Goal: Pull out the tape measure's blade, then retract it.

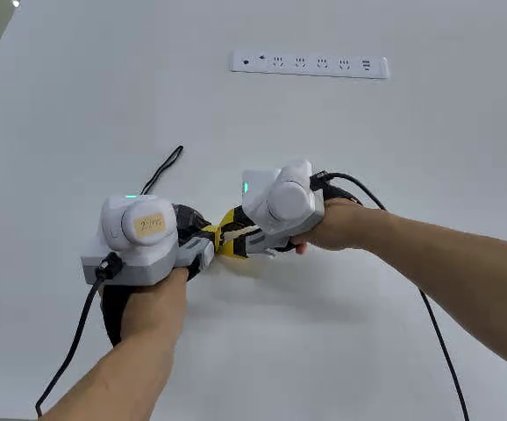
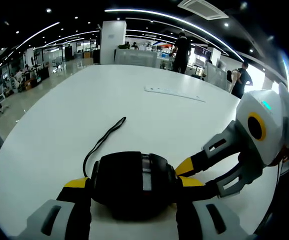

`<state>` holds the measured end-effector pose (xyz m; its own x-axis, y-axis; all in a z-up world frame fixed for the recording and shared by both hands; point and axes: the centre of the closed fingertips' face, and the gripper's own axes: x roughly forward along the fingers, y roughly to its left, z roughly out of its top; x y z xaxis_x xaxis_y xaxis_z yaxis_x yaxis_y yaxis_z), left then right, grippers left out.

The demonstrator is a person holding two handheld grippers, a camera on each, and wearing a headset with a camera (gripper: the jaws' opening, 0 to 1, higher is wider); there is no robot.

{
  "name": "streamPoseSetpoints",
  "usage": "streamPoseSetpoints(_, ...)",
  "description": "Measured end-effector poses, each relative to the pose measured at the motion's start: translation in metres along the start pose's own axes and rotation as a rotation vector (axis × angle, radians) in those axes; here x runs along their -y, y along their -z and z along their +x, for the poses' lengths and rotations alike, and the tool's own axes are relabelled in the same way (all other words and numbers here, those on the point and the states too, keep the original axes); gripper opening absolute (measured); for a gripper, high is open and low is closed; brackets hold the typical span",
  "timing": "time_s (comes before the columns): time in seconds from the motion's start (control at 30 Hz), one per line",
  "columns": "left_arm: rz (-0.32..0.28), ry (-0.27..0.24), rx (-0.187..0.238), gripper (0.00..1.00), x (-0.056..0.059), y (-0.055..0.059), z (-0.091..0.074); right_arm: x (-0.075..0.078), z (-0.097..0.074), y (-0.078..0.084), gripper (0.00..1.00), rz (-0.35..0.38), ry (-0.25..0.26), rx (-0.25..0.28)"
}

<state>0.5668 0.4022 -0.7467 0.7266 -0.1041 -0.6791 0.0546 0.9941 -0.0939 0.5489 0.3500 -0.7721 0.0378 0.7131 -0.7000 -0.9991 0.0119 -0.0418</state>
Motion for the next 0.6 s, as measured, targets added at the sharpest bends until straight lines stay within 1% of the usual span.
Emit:
streamPoseSetpoints(0.17, 0.013, 0.003, 0.0, 0.69, -0.002, 0.0, -0.003, -0.001, -0.002, 0.0, 0.2, 0.005, 0.003, -0.002)
streamPoseSetpoints(0.37, 0.034, 0.015, -0.002, 0.7, -0.004, -0.001, -0.006, -0.001, -0.005, -0.003, 0.28, 0.017, 0.018, 0.007)
streamPoseSetpoints(0.43, 0.047, 0.024, -0.004, 0.71, -0.004, -0.001, -0.008, 0.001, -0.007, -0.003, 0.29, 0.021, 0.029, 0.009)
streamPoseSetpoints(0.53, 0.058, 0.035, 0.0, 0.71, -0.005, -0.002, -0.009, 0.004, -0.009, -0.002, 0.35, 0.057, 0.048, 0.008)
streamPoseSetpoints(0.6, 0.068, 0.042, 0.001, 0.72, -0.007, -0.002, -0.01, 0.006, -0.012, -0.001, 0.38, 0.064, 0.058, 0.013)
